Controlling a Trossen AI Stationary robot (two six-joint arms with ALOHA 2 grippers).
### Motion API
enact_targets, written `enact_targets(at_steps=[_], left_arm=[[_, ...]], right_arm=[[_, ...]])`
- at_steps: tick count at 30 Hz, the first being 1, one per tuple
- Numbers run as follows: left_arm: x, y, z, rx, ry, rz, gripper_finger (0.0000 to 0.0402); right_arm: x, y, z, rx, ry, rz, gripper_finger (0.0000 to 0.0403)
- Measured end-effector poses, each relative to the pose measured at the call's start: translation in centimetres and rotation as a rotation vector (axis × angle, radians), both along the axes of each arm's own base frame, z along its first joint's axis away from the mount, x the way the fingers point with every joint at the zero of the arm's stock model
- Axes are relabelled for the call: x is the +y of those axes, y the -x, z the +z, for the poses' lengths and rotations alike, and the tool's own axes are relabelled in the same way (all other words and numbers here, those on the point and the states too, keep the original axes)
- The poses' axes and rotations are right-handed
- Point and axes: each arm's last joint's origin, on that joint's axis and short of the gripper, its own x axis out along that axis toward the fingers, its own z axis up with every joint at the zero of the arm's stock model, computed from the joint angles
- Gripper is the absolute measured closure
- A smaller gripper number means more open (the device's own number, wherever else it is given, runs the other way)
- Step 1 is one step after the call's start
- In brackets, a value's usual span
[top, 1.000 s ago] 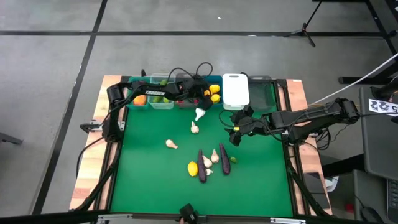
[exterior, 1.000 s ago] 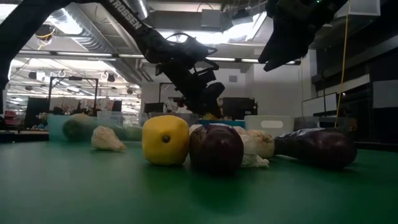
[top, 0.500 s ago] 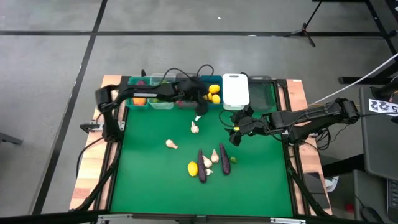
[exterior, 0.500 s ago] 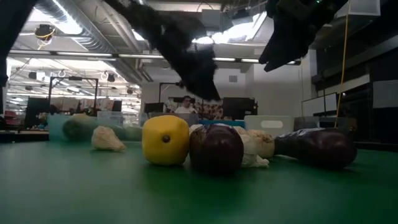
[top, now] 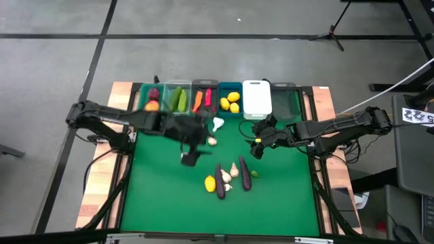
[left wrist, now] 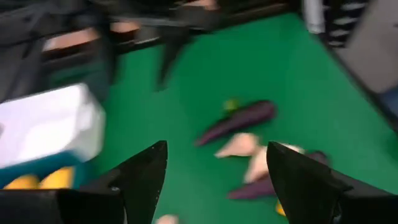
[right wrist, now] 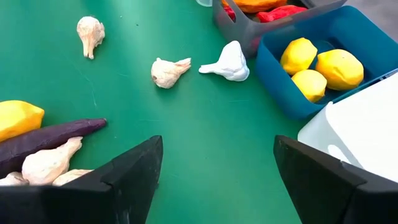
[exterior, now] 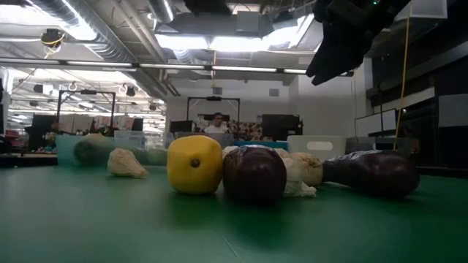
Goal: Sort produce into baskets
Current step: Put the lemon into the blue bin
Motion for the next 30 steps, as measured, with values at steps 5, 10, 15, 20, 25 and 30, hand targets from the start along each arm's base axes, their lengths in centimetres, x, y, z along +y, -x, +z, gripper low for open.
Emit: enact_targets(at_steps=[5,10,15,20,25,30], left_arm=[[-4.0,-0.3,-2.0,-0.038,0.018,-0.115,0.0132],[-5.7,-0.9,-5.7,-0.066,0.031,-0.158,0.0132],[-5.9,-1.2,-9.2,-0.039,0.084,-0.17,0.0132],[-6.0,-1.8,-12.3,-0.015,0.101,-0.17,0.0132],[-6.5,-2.4,-15.5,0.059,0.144,-0.222,0.0132],[-6.8,-2.8,-17.6,0.124,0.18,-0.252,0.0132]], right_arm=[[0.0,0.0,0.0,-0.004,-0.001,-0.001,0.0098],[0.0,-0.1,0.1,-0.009,-0.004,-0.003,0.0098],[0.0,0.0,0.0,-0.013,-0.019,-0.018,0.0098],[0.0,0.0,0.0,-0.013,-0.021,-0.02,0.0098],[0.0,-0.1,0.0,-0.017,-0.022,-0.02,0.0098],[0.0,-0.1,0.0,-0.016,-0.022,-0.02,0.0098]])
